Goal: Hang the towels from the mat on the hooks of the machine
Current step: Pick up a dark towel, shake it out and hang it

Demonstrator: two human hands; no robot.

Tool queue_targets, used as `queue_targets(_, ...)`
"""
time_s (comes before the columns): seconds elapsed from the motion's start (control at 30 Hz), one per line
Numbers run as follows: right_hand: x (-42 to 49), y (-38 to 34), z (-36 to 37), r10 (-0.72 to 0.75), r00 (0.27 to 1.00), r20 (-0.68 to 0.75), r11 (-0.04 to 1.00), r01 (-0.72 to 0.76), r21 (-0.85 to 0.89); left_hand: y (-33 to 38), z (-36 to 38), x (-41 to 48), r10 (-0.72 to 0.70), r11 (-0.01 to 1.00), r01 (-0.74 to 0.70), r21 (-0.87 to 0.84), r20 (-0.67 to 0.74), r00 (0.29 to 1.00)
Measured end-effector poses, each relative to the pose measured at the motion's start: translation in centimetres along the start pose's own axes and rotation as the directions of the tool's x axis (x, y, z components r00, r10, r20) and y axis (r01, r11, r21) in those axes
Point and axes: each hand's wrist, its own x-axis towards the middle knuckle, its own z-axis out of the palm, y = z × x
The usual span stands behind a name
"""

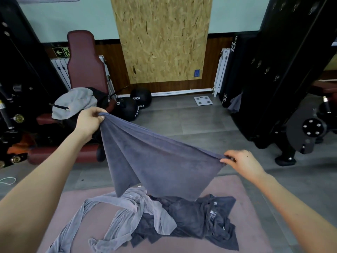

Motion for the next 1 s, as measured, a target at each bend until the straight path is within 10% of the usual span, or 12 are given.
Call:
queue_targets(0.3,0.6,-0.5,-3.7,-0.104,0.989,0.108,0.994,0.100,0.043,-2.7,1.6,-0.5,0.020,0.963,0.001,0.269,-0.078,0.997)
queue_targets(0.57,2.3,-3.5,-5.0,-0.012,0.996,-0.092,0.806,-0.045,-0.591,-1.8,3.1,-1.0,0.159,0.921,-0.167,0.353,0.052,0.986)
queue_targets(0.83,2.5,-1.7,-9.0,0.191,0.974,0.118,0.978,-0.199,0.062,-3.4,3.0,-0.8,-0.198,0.980,0.198,0.021,0.175,0.964)
queue_targets(1.0,2.3,-2.0,-9.1,0.106,0.964,0.245,0.994,-0.101,-0.035,-3.6,3.6,-1.4,-0.289,0.955,0.298,-0.010,0.212,0.934)
